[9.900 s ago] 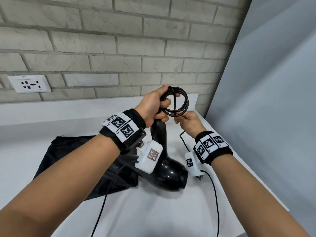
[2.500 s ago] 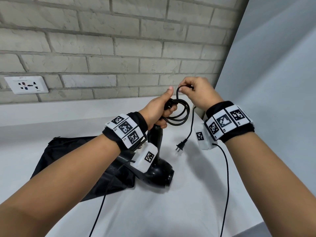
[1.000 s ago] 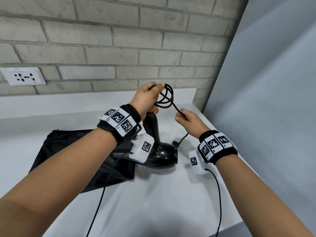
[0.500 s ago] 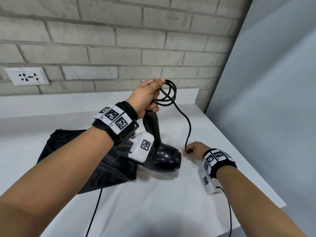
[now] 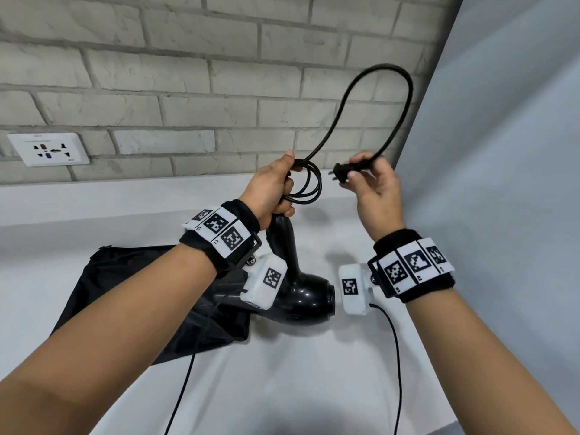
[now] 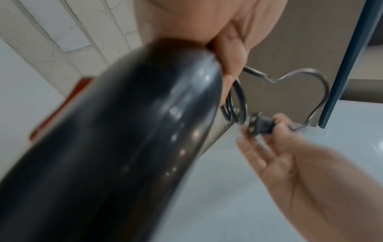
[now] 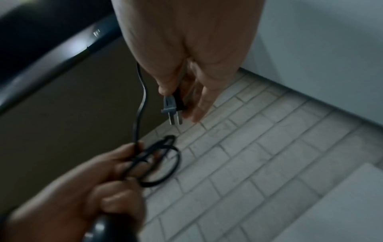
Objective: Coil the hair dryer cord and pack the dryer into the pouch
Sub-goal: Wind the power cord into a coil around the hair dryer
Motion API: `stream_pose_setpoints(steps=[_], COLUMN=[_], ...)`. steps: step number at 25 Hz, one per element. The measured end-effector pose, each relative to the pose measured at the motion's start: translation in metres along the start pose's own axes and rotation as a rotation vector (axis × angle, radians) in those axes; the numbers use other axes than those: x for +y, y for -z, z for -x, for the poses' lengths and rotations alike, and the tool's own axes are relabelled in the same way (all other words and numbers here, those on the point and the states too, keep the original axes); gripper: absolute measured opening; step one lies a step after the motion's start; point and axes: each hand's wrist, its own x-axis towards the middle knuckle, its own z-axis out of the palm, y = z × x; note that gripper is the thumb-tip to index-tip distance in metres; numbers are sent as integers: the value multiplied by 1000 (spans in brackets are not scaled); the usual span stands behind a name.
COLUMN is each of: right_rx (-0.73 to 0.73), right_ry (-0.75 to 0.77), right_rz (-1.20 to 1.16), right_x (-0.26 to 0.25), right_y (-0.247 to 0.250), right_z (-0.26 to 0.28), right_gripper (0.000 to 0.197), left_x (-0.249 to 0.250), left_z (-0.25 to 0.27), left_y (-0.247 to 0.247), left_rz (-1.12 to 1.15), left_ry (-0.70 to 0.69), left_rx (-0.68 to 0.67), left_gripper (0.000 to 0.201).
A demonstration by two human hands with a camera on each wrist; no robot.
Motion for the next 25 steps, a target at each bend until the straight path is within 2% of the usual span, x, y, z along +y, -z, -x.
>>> stream_pose_setpoints(steps=[3, 7, 9, 11, 14, 15, 17, 19, 21, 22, 25], right_rx=[-64, -97, -96, -50, 10, -15, -162, -315, -419, -466, -557], right_ry=[47, -25, 40, 78, 26, -1, -86, -183, -217, -217, -300], right_rz=[3, 247, 313, 331, 315, 270, 116, 68, 198, 261, 355], right_x=[-17, -5, 0, 2, 2, 4, 7, 6, 6, 6, 14], right_y=[-17, -23, -27, -30, -32, -31, -29, -24, -17, -12, -5], right_z=[3, 8, 9, 8, 3, 2, 1, 0, 0, 1, 8], right_gripper=[25, 19, 15, 22, 35, 38, 39, 29, 14, 14, 34], left_x=[-2, 0, 0, -2, -4, -3, -3, -2, -2, -2, -3], left_z=[1, 3, 4, 7, 11, 12, 13, 13, 13, 13, 15], left_y=[-3, -5, -6, -8, -11, -12, -12, -10, -8, -7, -8], left_rz=[-6, -7, -15, -32, -49, -52, -61, -73, -95, -110, -162], left_ry=[-2, -15, -23, -27, -16, -11, -3, 11, 29, 36, 55], left_rx=[-9, -27, -37, -67, -119, -131, -147, -142, -139, -146, -165], left_gripper=[35, 33, 32, 31, 30, 30, 29, 29, 30, 32, 39])
